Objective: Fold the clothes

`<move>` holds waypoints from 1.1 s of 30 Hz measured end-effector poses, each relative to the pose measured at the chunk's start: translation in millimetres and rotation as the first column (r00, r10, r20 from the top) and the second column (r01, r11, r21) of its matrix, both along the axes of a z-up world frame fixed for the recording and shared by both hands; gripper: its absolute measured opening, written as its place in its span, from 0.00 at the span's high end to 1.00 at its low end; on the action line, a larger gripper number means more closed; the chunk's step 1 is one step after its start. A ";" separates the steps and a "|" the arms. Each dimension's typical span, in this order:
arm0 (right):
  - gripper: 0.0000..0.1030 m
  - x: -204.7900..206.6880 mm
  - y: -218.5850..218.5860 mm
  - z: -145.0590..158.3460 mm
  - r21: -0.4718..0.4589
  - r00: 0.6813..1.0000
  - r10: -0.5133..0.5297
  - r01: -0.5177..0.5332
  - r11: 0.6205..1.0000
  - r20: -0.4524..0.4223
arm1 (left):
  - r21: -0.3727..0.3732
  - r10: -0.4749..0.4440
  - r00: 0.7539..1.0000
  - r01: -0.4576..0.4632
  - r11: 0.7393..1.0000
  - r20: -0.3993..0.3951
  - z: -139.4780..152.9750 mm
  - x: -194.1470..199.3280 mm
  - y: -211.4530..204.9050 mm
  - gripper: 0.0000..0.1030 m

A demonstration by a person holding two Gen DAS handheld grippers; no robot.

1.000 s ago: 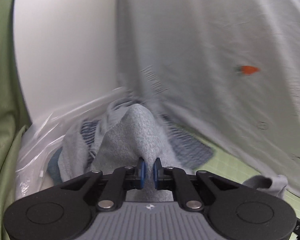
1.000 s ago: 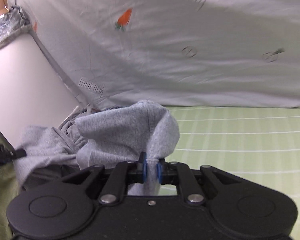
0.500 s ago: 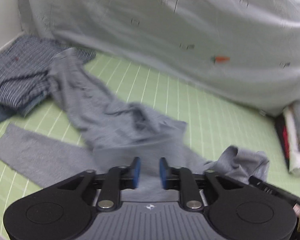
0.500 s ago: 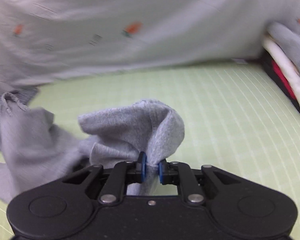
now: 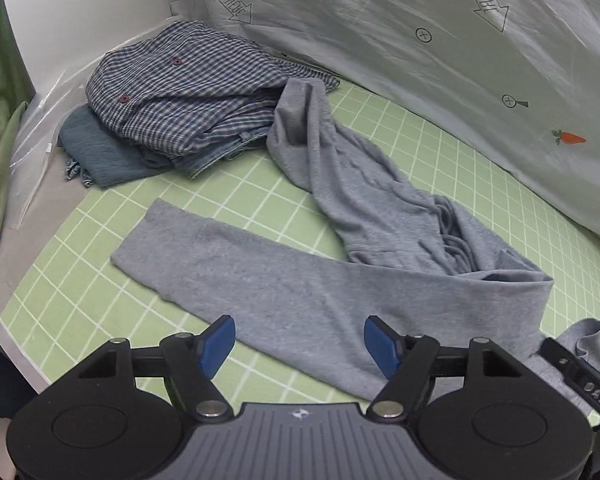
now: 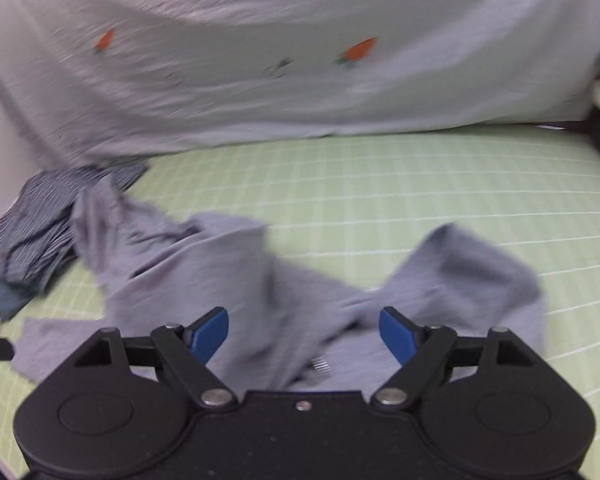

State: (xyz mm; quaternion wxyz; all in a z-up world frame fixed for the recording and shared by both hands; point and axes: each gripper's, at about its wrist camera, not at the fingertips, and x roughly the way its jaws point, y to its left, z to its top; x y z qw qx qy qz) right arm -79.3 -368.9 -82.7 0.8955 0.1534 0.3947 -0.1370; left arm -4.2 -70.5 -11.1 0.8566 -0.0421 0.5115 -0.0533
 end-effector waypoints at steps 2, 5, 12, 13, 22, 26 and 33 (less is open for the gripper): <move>0.20 11.2 18.5 -7.4 0.029 0.999 0.050 -0.049 0.998 -0.009 | 0.004 -0.013 1.000 0.013 1.000 0.001 -0.1 5.3 6.6 0.30; 0.64 20.3 30.4 -20.0 0.054 0.994 0.098 -0.096 0.994 -0.044 | 0.009 -0.030 0.999 0.029 1.000 0.014 2.7 13.8 12.0 0.30; 0.90 3.8 7.3 21.1 0.048 0.992 0.107 -0.111 0.993 0.066 | -0.020 -0.027 1.000 0.027 0.999 0.014 1.8 18.3 1.1 0.30; 0.90 1.0 -3.1 32.4 0.046 0.991 0.095 -0.099 0.994 0.091 | -0.027 -0.020 1.000 0.021 0.999 0.011 1.4 17.8 -2.7 0.30; 0.74 4.0 -117.6 71.0 -0.139 0.993 -0.071 0.083 0.987 0.092 | -0.068 0.041 0.999 -0.041 0.997 -0.005 -4.0 5.2 -54.6 0.28; 0.42 1.3 -139.2 56.1 -0.138 0.993 -0.105 0.112 0.984 0.054 | -0.052 0.036 0.999 -0.037 0.998 -0.013 -6.6 1.8 -76.8 0.26; 0.25 1.7 -115.0 5.3 0.076 0.996 -0.089 0.090 0.993 -0.023 | -0.007 0.055 0.998 -0.055 0.998 -0.006 -4.5 7.9 -78.9 0.22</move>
